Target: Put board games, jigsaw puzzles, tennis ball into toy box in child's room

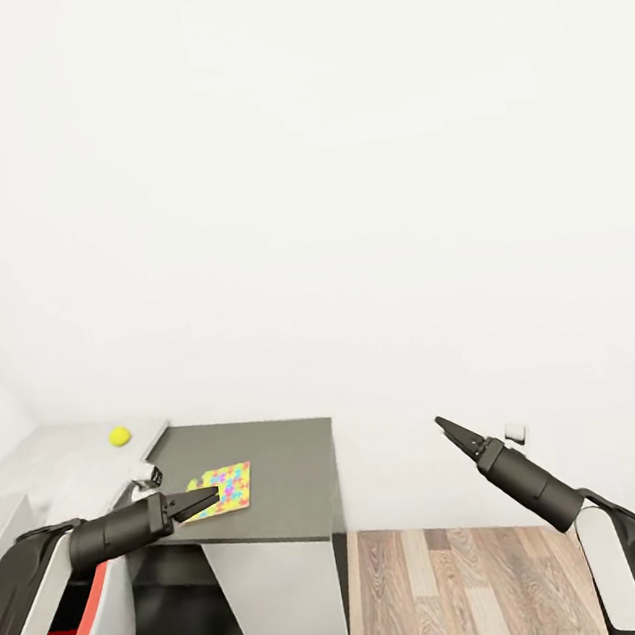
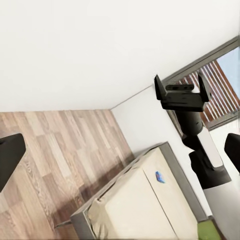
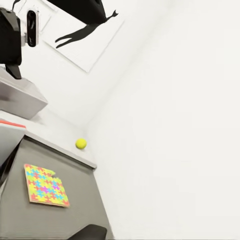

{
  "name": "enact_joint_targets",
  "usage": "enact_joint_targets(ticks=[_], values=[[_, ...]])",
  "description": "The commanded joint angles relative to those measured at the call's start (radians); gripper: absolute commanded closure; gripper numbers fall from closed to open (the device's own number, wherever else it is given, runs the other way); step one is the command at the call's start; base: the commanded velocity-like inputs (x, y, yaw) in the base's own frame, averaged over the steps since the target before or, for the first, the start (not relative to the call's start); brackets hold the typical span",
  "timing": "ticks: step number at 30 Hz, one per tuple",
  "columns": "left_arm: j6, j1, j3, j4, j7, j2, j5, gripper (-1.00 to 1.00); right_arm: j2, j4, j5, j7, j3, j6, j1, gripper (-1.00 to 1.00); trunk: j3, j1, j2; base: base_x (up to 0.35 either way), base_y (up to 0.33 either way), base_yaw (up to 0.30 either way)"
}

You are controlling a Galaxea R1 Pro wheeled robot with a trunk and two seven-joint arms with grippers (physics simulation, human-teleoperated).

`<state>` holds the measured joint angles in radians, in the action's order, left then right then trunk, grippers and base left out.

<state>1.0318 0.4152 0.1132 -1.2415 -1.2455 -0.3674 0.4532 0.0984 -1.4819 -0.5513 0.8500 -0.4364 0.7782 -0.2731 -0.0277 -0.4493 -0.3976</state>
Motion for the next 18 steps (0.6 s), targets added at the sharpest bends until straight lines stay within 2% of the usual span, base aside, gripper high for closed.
enact_joint_targets(ticks=[1,18], values=[[0.007,0.001,0.001,0.0,-0.001,-0.001,0.001,-1.0,0.001,0.0,-0.001,0.002,-0.003,0.006,-0.001,-1.0,-0.002,-0.001,-0.002,0.0,0.0,-0.277],[0.007,0.002,0.003,0.0,-0.001,-0.002,0.001,-1.0,0.001,0.006,-0.001,0.002,-0.006,0.006,-0.001,-1.0,-0.002,-0.001,-0.002,0.0,0.0,-0.277]])
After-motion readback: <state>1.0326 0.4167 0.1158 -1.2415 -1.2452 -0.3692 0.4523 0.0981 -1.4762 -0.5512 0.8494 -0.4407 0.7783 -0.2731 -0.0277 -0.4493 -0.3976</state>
